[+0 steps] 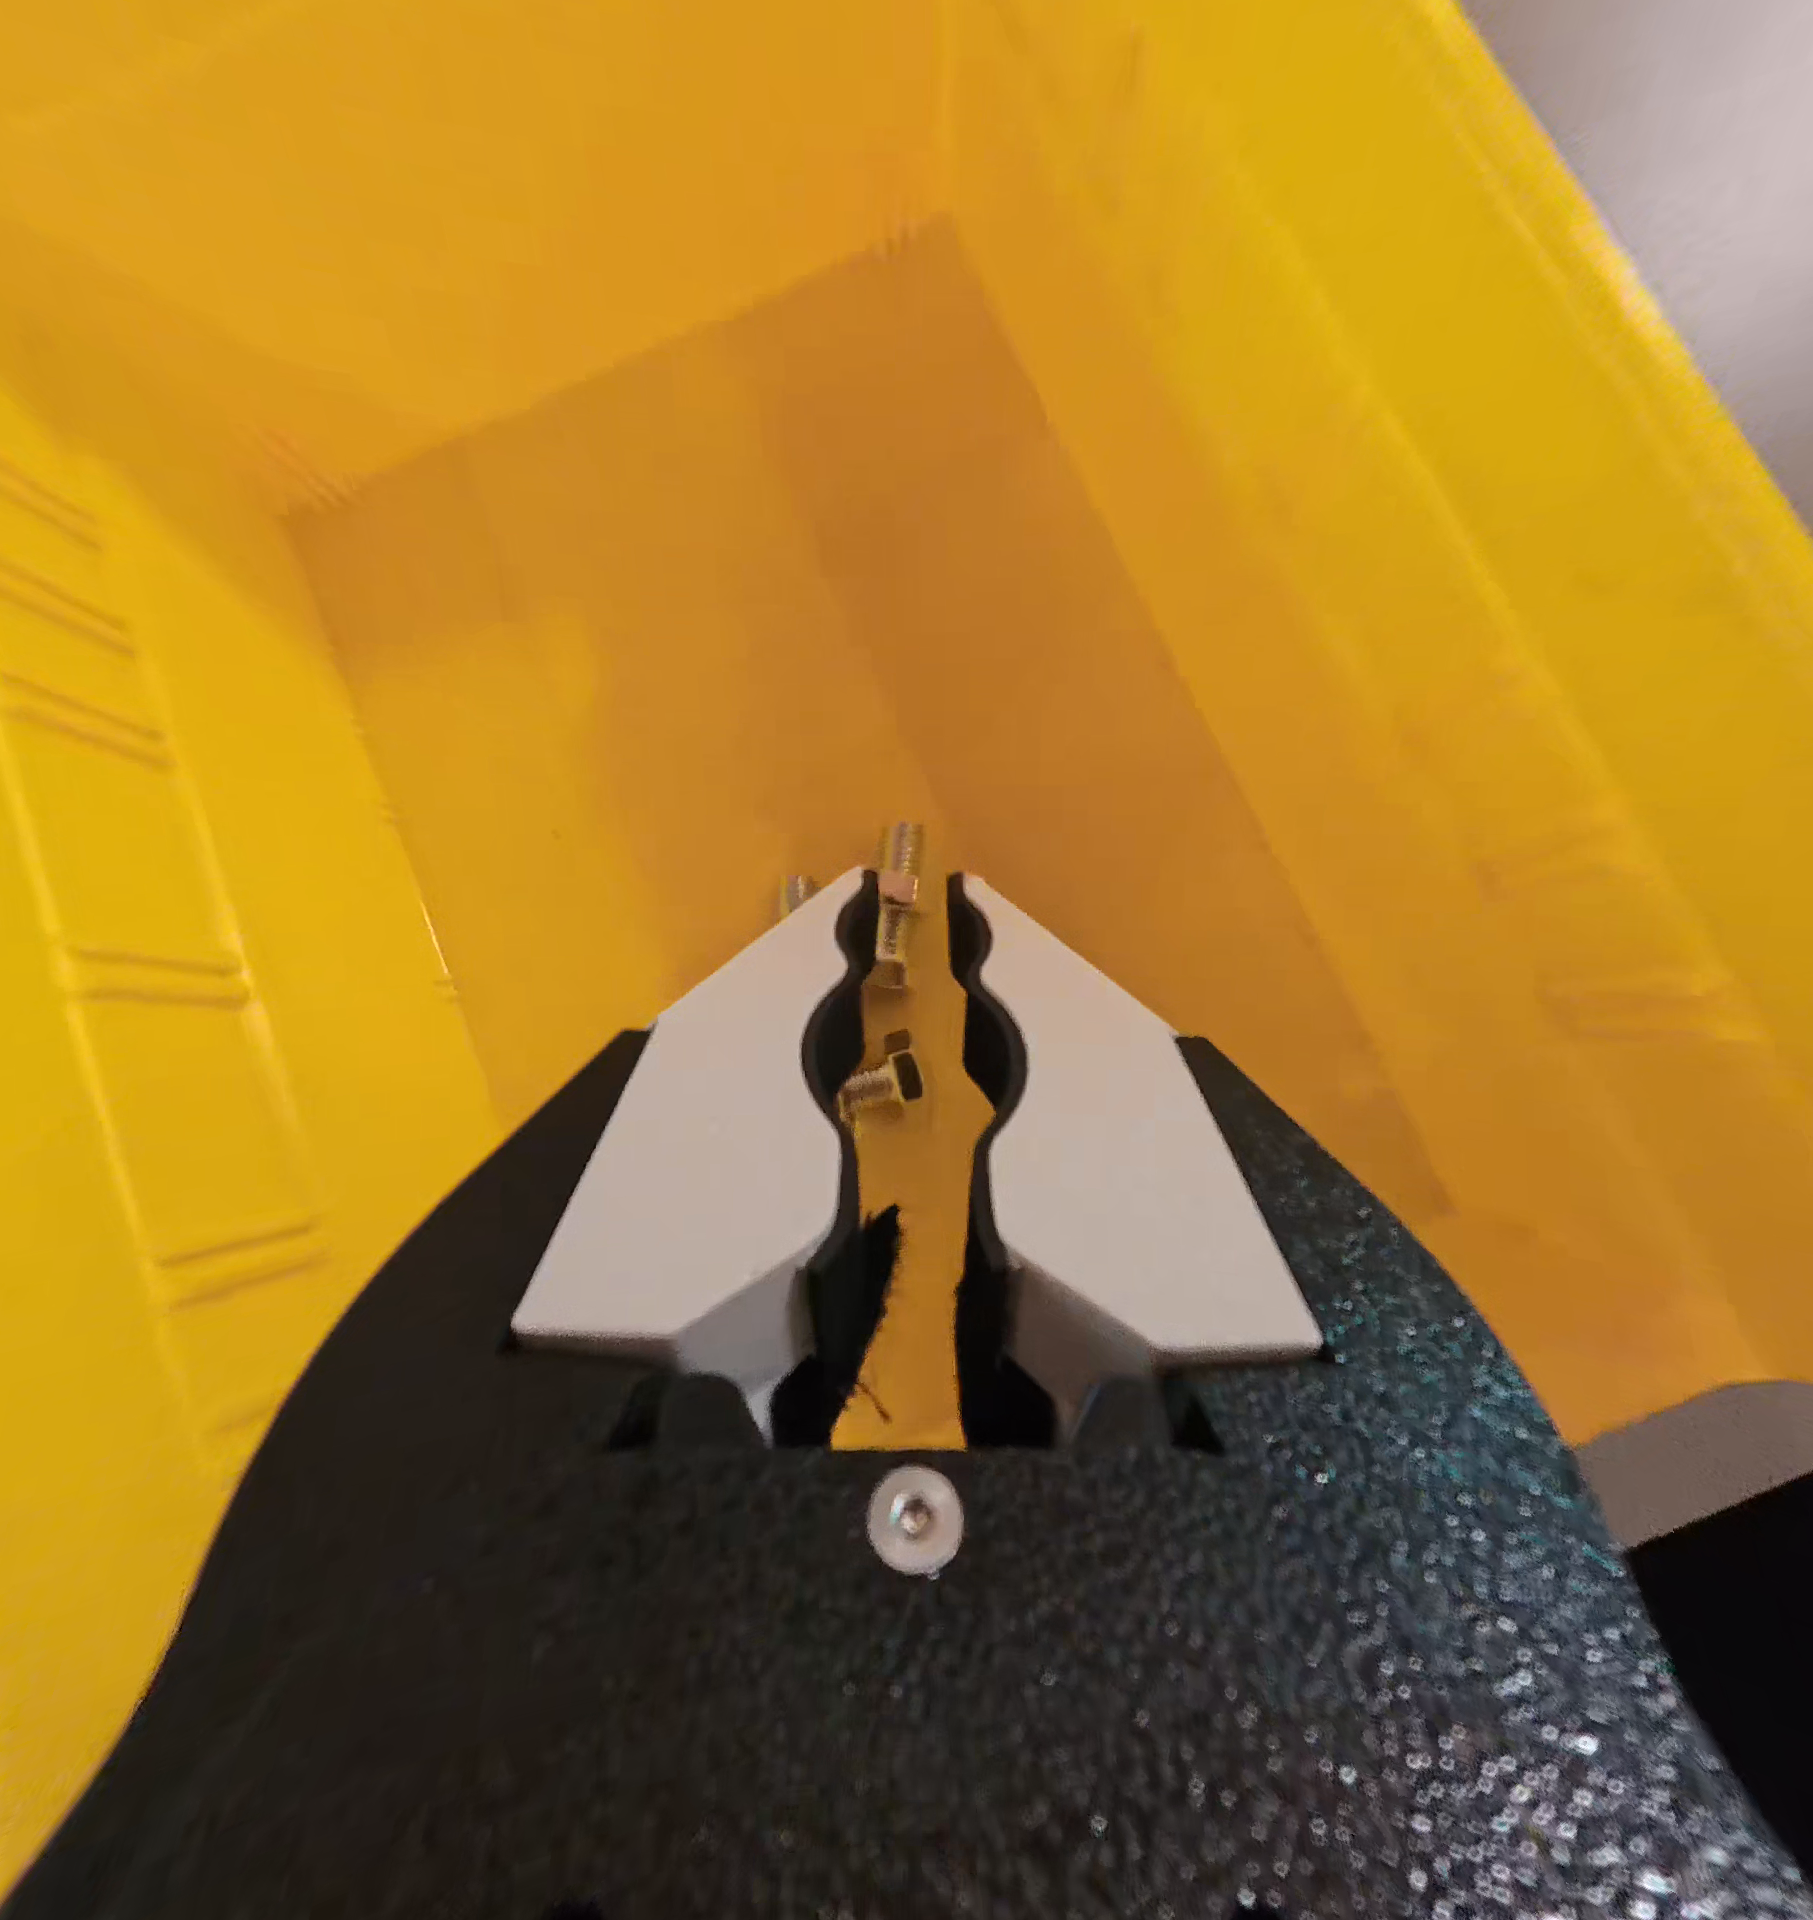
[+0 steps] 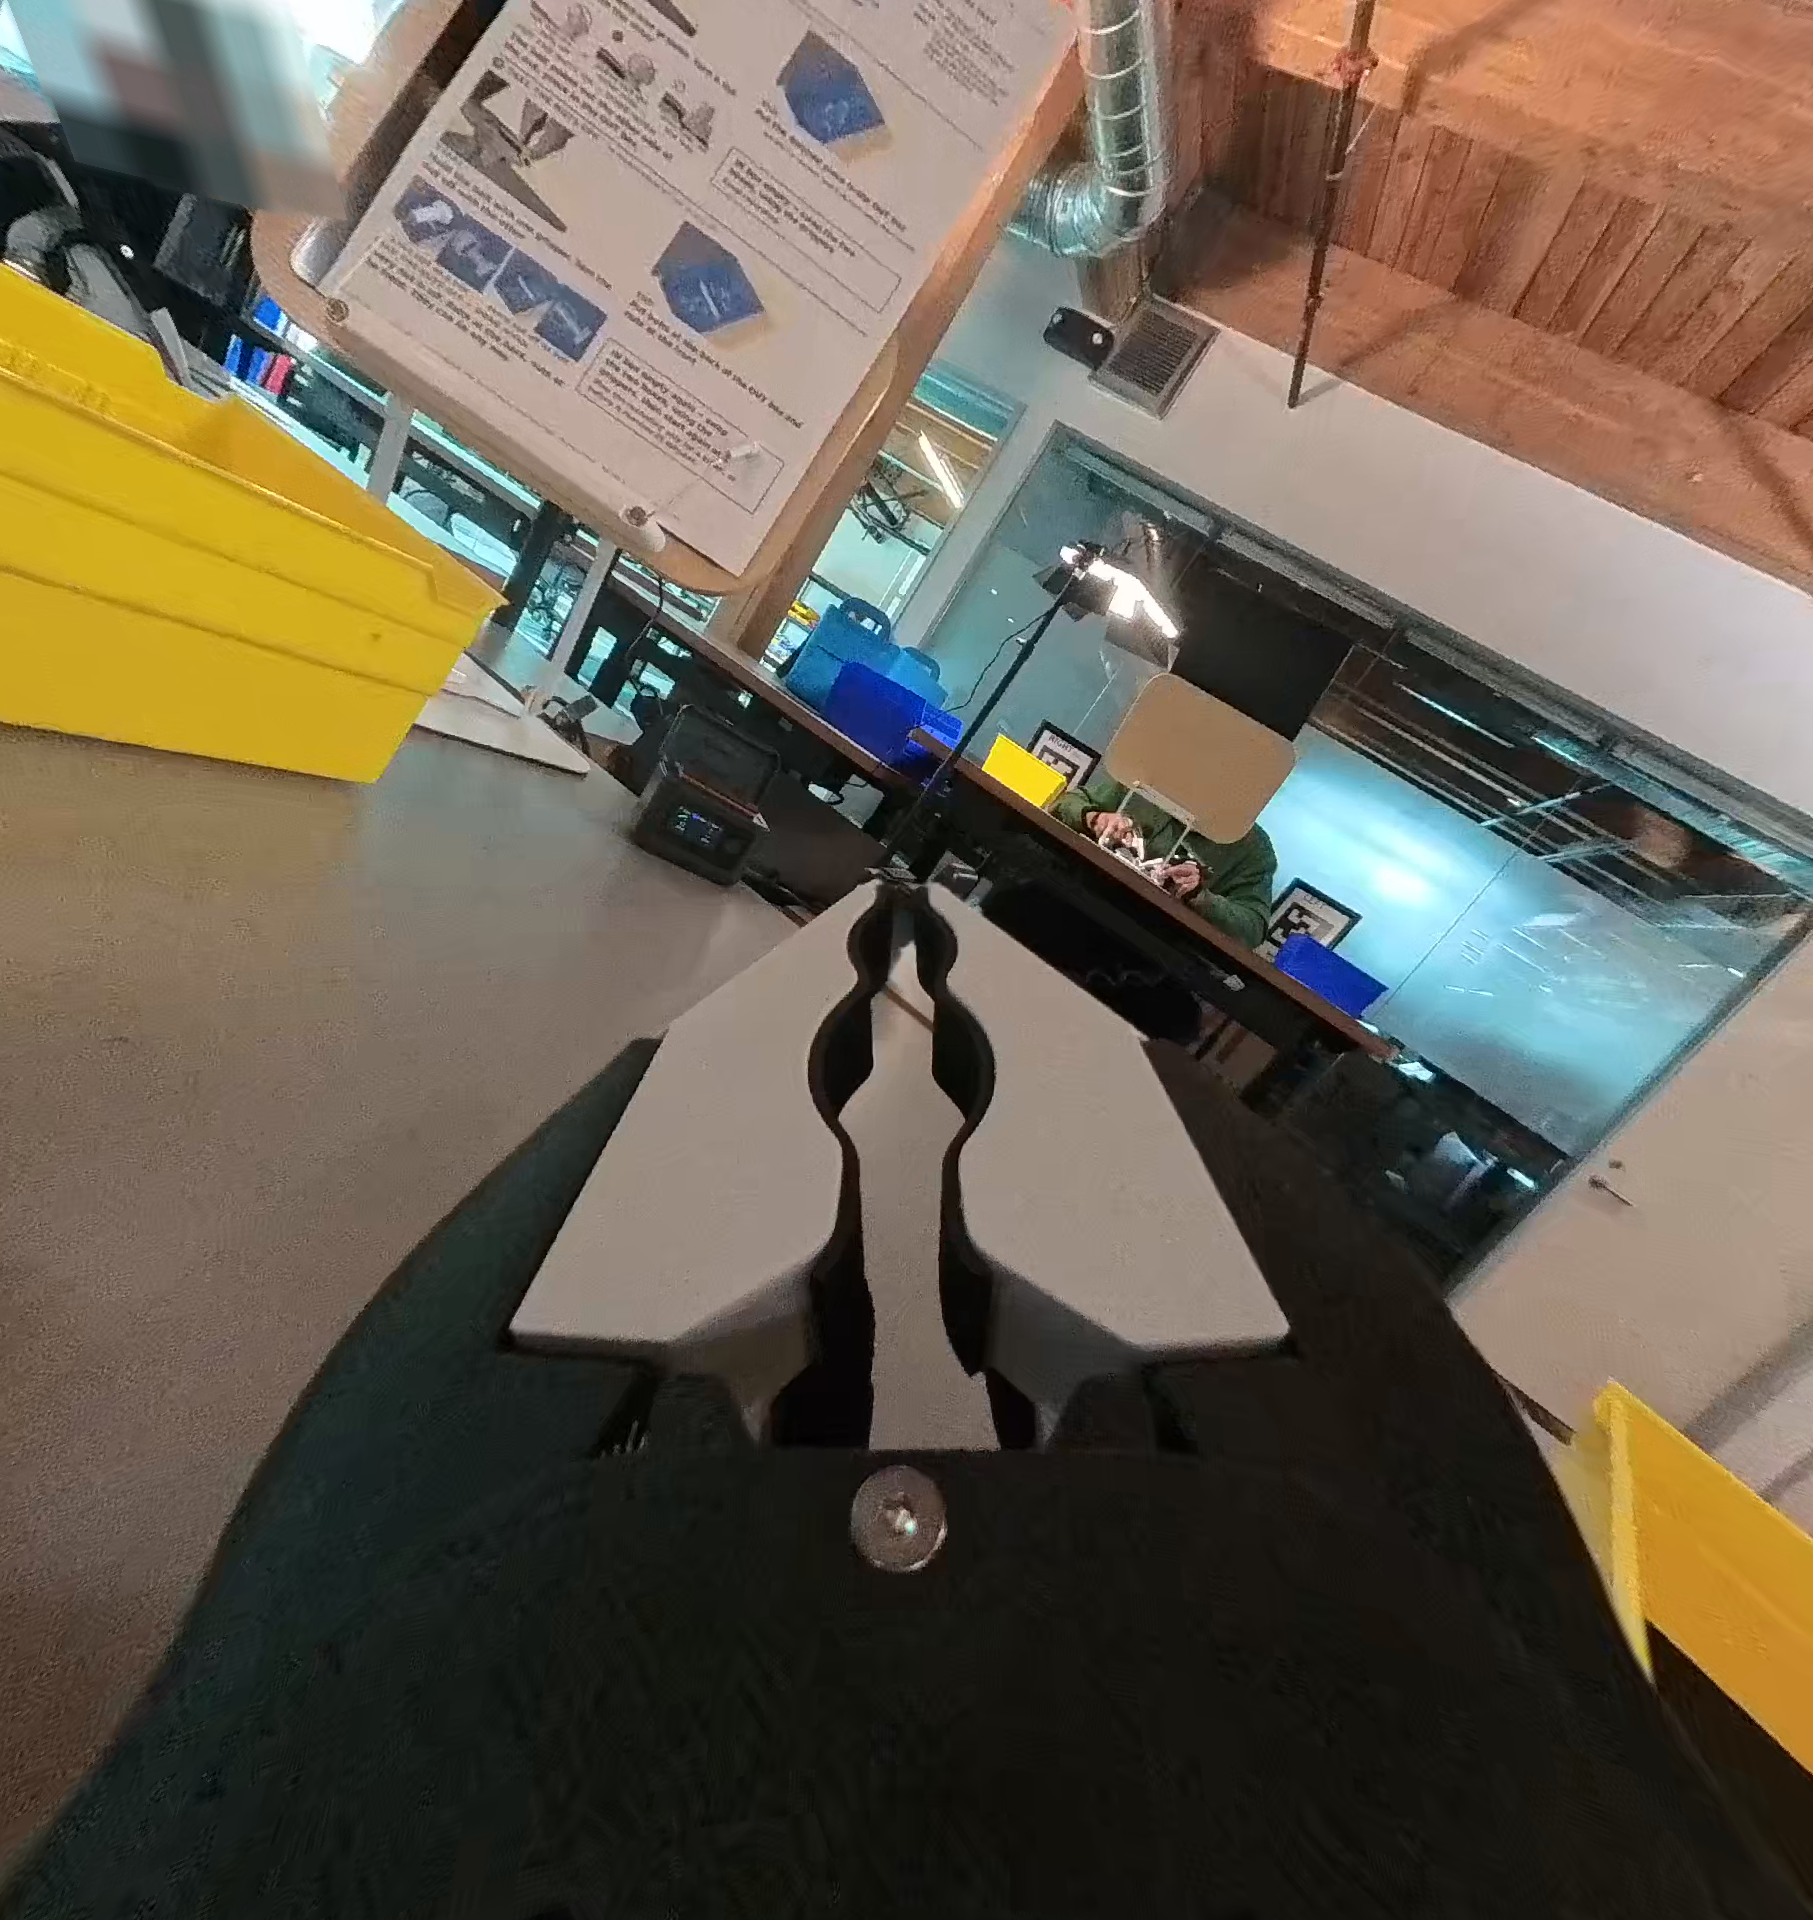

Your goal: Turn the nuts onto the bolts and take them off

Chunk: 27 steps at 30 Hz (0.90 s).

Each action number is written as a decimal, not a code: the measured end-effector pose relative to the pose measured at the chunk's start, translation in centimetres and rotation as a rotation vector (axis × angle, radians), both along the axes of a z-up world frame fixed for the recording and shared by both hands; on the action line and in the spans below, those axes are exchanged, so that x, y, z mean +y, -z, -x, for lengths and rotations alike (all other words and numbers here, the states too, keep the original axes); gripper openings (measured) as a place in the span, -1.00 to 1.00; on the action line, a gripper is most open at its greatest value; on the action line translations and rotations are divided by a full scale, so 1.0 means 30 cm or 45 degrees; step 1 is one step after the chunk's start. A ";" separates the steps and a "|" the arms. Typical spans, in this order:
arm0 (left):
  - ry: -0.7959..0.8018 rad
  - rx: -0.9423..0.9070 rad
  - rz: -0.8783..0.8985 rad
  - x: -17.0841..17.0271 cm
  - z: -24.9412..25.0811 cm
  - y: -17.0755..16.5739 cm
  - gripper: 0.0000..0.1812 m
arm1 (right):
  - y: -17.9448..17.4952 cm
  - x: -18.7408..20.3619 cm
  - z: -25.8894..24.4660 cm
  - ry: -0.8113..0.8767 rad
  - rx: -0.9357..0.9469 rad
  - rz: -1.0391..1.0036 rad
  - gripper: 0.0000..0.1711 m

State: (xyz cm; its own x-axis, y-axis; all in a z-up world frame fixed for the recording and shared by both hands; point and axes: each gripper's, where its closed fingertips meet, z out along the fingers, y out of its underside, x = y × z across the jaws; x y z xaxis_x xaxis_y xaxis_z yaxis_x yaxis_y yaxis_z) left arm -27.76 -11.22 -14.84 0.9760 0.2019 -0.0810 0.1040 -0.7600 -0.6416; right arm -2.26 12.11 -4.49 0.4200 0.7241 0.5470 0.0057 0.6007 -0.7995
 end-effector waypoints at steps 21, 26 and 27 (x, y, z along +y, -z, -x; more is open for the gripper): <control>-0.045 0.050 0.216 -0.025 0.031 0.085 -0.92 | 0.018 -0.010 0.017 -0.032 -0.045 0.001 -0.98; -0.150 0.157 0.076 -0.015 0.083 -0.005 -0.92 | 0.011 -0.007 0.014 -0.026 -0.034 -0.003 -0.98; -0.158 0.203 0.005 -0.001 0.087 -0.050 -0.92 | 0.008 -0.005 0.012 -0.023 -0.029 -0.001 -0.98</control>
State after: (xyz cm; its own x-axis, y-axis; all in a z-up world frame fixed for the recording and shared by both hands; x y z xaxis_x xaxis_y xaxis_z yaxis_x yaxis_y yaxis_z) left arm -30.39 -11.26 -13.34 0.9186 0.3191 -0.2332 0.0943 -0.7500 -0.6547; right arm -2.63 11.96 -4.75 0.3938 0.7311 0.5571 0.0130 0.6016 -0.7987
